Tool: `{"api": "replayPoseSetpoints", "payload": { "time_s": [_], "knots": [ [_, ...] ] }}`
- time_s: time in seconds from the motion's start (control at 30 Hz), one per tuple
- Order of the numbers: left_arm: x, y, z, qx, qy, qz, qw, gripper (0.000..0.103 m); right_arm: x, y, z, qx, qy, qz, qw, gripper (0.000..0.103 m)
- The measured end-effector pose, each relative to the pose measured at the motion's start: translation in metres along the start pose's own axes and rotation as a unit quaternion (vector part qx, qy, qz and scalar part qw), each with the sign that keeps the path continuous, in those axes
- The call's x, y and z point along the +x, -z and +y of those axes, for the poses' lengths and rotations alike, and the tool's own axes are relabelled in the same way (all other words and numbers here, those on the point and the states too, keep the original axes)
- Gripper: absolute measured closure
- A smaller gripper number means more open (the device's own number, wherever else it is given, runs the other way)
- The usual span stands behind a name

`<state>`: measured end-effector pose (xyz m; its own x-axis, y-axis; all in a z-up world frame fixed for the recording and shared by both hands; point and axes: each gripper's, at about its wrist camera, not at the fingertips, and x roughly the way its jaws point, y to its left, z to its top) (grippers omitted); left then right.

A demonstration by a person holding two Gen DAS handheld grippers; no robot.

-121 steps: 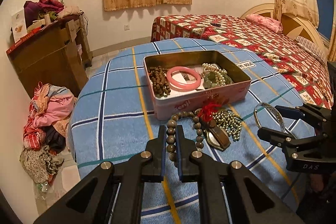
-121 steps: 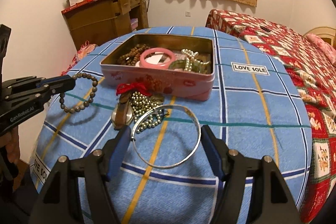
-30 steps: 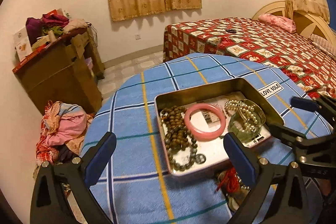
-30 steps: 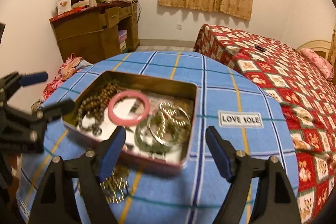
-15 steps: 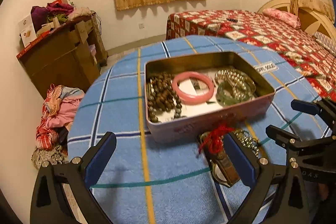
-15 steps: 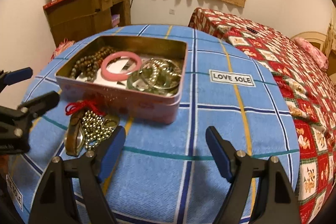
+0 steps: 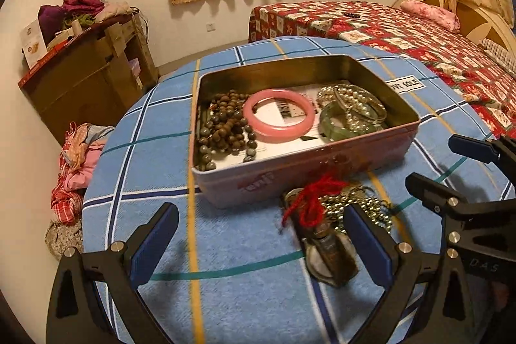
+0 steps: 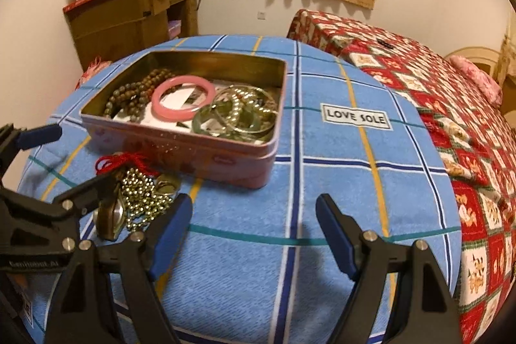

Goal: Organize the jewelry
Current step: 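Withdraw both tools from the tin toward the watch and ring, then lower the left tool onto the brown leather watch while the right tool lowers onto the silver ring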

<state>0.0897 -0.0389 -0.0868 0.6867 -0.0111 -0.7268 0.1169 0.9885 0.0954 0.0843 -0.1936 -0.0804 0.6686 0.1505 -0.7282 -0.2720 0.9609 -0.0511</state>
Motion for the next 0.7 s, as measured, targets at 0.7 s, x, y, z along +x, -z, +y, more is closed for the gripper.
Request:
{"api": "replayPoseSetpoints", "payload": {
  "time_s": [0.7],
  "knots": [
    [0.028, 0.012, 0.045, -0.025, -0.043, 0.059, 0.997, 0.001, -0.002, 0.0, -0.006, 0.022, -0.005, -0.003, 1.0, 0.021]
  ]
}}
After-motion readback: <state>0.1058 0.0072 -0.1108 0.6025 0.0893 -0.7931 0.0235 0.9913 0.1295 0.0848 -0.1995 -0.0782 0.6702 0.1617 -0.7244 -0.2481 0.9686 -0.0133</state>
